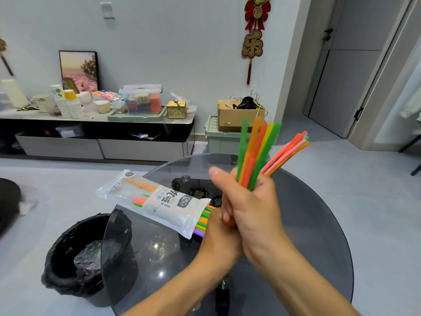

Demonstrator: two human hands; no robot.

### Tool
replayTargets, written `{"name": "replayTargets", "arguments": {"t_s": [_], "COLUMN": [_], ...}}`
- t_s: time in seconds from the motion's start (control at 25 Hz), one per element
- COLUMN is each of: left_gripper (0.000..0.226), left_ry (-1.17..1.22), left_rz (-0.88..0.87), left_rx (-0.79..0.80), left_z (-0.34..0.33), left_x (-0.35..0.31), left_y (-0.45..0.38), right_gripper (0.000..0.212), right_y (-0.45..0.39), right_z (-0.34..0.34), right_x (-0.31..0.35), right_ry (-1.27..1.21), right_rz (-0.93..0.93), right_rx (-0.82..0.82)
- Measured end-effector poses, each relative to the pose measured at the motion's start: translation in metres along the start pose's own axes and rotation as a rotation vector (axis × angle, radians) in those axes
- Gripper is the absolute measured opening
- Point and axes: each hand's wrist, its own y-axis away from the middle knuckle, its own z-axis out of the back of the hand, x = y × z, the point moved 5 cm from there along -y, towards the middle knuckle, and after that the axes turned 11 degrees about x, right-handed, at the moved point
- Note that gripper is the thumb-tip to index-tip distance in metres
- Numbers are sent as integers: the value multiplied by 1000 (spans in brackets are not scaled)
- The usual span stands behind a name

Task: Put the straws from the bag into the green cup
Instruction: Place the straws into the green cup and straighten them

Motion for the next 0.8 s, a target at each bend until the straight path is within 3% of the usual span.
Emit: {"name": "replayTargets", "arguments": {"t_s": [0.08,0.36,0.44,0.6,0.68,0.8], "left_gripper": [11,12,28,55,78,112], "left_ry": [-79,-183,-203,-273,-461,-611], "left_rz": [51,70,67,13,-5,68], "left_rx": [17,79,71,-8,-11,127], "left_z": [-2,1,9,36,38,19], "left_x": [17,38,36,11,7,17], "left_y": [4,10,-1,-33,-52,-87], "right_gripper": [50,54,54,52,54,55], "right_y": [1,5,-15,-77,-94,-107], "right_z": [4,5,21,98,121,122], "right_x": [-20,-46,-26,27,17,-20], "right_ry": [27,-96,-238,-553,-544,-395], "right_rz": [-87,-167,-111,104,115,43], "right_rx": [-66,-52,-84,-300,-380,-404]}}
